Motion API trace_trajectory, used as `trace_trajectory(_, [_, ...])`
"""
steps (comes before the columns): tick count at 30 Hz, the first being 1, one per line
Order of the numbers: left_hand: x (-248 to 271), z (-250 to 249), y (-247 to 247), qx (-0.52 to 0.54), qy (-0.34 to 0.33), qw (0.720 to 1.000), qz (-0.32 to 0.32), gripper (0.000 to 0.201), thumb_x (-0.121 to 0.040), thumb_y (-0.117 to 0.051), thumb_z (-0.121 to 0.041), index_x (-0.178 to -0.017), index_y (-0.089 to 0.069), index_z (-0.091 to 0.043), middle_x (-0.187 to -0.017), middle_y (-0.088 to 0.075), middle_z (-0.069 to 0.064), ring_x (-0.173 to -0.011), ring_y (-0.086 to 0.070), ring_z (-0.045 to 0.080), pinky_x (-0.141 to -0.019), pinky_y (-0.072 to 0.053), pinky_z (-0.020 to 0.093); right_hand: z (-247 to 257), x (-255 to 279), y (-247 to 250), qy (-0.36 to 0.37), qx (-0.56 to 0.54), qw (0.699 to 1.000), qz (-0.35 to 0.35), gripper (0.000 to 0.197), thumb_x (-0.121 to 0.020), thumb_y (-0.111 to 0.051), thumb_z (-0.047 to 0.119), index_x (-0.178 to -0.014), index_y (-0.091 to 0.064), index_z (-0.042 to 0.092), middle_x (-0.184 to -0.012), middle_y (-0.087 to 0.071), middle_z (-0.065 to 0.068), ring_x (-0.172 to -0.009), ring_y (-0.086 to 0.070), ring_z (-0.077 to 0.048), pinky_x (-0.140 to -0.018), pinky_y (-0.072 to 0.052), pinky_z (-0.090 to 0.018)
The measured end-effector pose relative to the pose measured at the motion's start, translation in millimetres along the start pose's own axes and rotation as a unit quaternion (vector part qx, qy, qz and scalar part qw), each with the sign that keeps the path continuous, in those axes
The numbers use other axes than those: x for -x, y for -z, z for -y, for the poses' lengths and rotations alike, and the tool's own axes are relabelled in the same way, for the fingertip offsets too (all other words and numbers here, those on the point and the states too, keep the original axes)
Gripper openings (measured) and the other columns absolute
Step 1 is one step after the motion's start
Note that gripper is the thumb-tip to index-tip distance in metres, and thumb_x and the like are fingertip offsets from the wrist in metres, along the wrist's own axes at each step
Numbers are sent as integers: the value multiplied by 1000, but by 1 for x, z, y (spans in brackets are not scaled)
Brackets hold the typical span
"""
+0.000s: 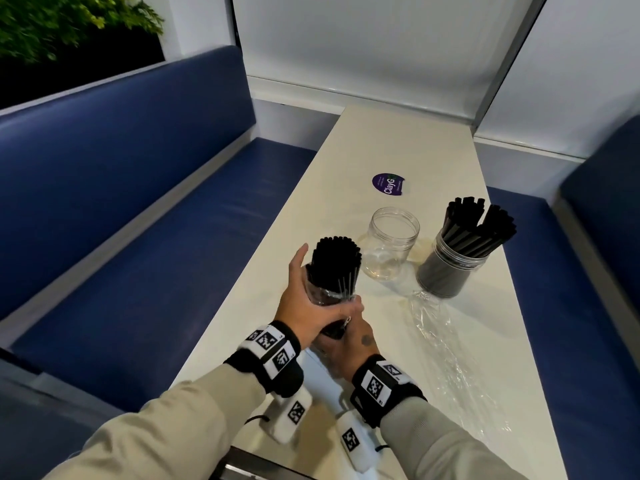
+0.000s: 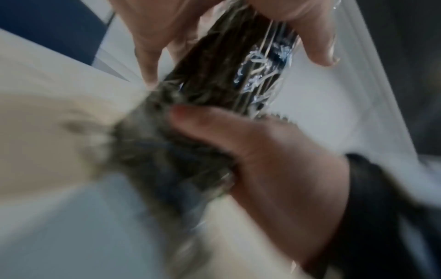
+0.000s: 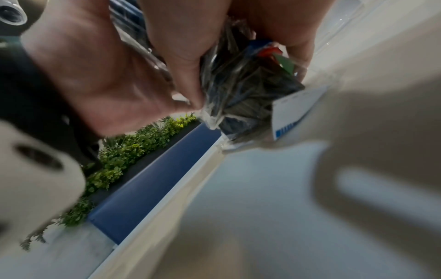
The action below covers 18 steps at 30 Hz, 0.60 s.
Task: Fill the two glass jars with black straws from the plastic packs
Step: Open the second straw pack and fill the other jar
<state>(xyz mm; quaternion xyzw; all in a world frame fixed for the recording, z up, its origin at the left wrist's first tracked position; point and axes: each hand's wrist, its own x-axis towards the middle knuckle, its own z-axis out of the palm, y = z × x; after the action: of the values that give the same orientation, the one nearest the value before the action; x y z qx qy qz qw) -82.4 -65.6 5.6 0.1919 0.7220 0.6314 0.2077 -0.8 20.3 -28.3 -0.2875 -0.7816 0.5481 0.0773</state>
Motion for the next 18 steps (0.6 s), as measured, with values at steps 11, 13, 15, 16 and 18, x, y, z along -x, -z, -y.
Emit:
trace_trajectory(11, [-8,-7,6,-49,62,996,42,62,-50,-90,-36,-104,-60,-29,-94,-75,-4,-89,-72,18,-83,-58,36,17,20,20,40,59,992,103,80,-67,-74,29,-135,-32,25,-100,-72,-4,-86,-74,-24,-74,-63,-43])
trace_trajectory(13, [-17,-22,19,-4,105,992,76,50,-58,-88,-30,-102,-69,-19,-93,-77,3,-91,-73,27,-86,-57,40,21,25,42,69,44,986,144,91,-69,-71,26,-146,-24,35,-115,-68,2,-103,-70,-14,-92,-57,-36])
trace_trajectory(15, [-25,-35,32,50,167,978,115,53,-60,-87,-34,-108,-71,-16,-97,-78,6,-94,-73,27,-93,-53,41,25,26,64,120,19,985,124,94,-73,-65,16,-148,-17,47,-128,-60,6,-114,-64,-7,-99,-53,-30])
trace_trajectory(16, [-27,-43,37,82,187,970,135,52,-64,-84,-34,-109,-70,-13,-96,-78,6,-91,-73,26,-90,-55,38,26,24,73,173,53,981,67,99,-73,-64,11,-149,-13,50,-135,-54,7,-120,-60,-8,-102,-50,-28])
trace_trajectory(18, [-24,-61,41,158,217,950,160,29,-78,-72,-28,-100,-70,-9,-85,-77,8,-73,-73,22,-71,-60,30,27,12,86,306,213,926,-62,109,-69,-67,7,-150,-8,48,-151,-39,0,-137,-45,-19,-112,-40,-34])
